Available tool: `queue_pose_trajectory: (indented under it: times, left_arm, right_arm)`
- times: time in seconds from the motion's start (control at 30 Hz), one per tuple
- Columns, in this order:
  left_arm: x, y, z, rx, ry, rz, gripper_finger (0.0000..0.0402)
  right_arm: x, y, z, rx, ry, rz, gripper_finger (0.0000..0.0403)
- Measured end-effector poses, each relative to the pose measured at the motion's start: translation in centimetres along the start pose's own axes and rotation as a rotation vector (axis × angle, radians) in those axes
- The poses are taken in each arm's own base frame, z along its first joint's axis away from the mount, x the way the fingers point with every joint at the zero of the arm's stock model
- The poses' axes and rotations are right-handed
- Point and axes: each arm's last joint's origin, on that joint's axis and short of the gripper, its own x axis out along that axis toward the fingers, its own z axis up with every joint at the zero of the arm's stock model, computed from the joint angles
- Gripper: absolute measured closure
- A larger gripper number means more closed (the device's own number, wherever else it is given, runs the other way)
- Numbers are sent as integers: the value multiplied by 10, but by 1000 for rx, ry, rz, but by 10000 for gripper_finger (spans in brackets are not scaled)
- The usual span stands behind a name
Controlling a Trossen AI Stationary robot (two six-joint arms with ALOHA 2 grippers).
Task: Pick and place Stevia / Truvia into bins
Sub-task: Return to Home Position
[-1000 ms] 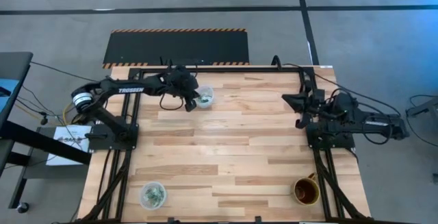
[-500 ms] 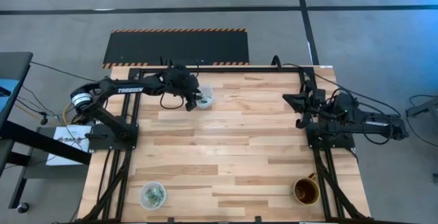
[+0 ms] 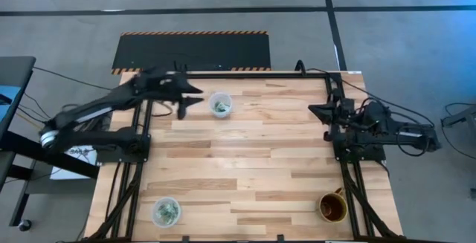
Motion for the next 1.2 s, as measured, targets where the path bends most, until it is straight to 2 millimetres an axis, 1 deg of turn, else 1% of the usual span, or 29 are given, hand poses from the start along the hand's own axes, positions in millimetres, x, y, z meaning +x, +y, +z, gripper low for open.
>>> queue_pose_trajectory:
  times: [0.17,0.3,0.37,0.47,0.53,0.63,0.73,0.83,0.93,1.03,1.17,1.2]
  left_arm:
    - [-59,-21,11,48,-146,60,271]
    - [-95,-35,13,62,-266,79,273]
    - [-109,-40,12,73,-310,85,274]
    - [-126,-48,9,64,-352,90,274]
    - [-135,-52,3,58,-355,91,274]
    - [-150,-59,-5,58,-363,99,274]
    - [-167,-66,-13,52,-408,138,274]
    - [-179,-72,-24,40,-467,163,274]
    - [-187,-76,-36,28,-517,191,274]
    - [-186,-78,-49,4,-539,194,274]
    - [-181,-78,-63,-22,-592,196,274]
    - [-178,-77,-66,-31,-603,197,274]
  right_arm:
    - [-12,1,3,17,-60,37,403]
    - [-17,1,-10,28,-94,55,403]
    - [-15,1,-17,29,-94,56,403]
    - [-13,2,-21,36,-120,57,403]
    - [-12,2,-29,40,-98,55,403]
    - [-12,3,-29,69,-133,68,403]
    - [-10,4,-37,75,-126,78,403]
    - [-10,4,-40,83,-151,91,403]
    - [-9,5,-46,86,-125,86,403]
    - [-9,6,-47,112,-142,92,403]
    - [-8,7,-59,138,-138,98,403]
    - [-8,7,-60,143,-139,98,403]
